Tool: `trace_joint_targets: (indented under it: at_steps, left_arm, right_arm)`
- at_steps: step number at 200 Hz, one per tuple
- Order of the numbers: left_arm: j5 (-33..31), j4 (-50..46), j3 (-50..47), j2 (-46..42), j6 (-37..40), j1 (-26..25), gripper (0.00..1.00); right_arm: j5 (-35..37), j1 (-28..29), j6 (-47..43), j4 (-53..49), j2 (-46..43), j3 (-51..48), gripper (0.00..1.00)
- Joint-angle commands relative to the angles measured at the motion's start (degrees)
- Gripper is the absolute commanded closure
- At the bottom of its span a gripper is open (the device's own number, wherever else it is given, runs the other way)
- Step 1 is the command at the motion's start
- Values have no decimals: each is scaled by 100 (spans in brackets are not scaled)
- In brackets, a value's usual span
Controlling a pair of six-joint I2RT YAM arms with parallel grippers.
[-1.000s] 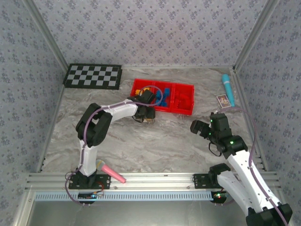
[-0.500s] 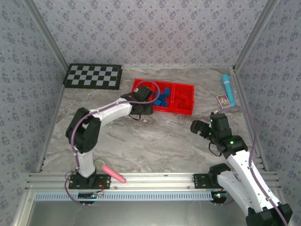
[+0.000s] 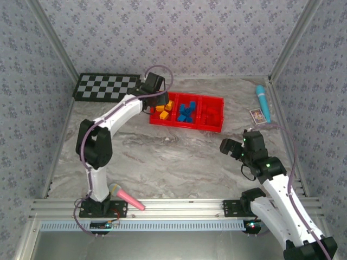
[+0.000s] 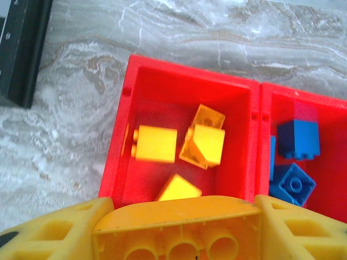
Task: Sort the legos into containers by color
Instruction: Pick up the lego from the center of the table, then place the lego in the container.
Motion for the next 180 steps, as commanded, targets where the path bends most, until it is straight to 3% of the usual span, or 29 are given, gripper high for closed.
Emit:
trace_joint_targets:
  at_steps: [1,48,86,140,180]
  left_arm:
    - [177,-211,411,401,157,94,55]
    - [384,-197,626,779,250,126,48]
    - [517,-7,403,646,389,130,18]
    - [444,367,-153,-42,498,133,1]
    - [423,975,-1070,-970,650,137,0]
  right_arm:
    - [71,-50,-105,-322,-108,77,0]
    - [82,-65,-124,-354,-113,77,0]
    - [68,-70,-96,-276,-41,82,0]
    - [91,-76,-105,-201,28,95,0]
    - [218,-86,-162,-66,81,60,0]
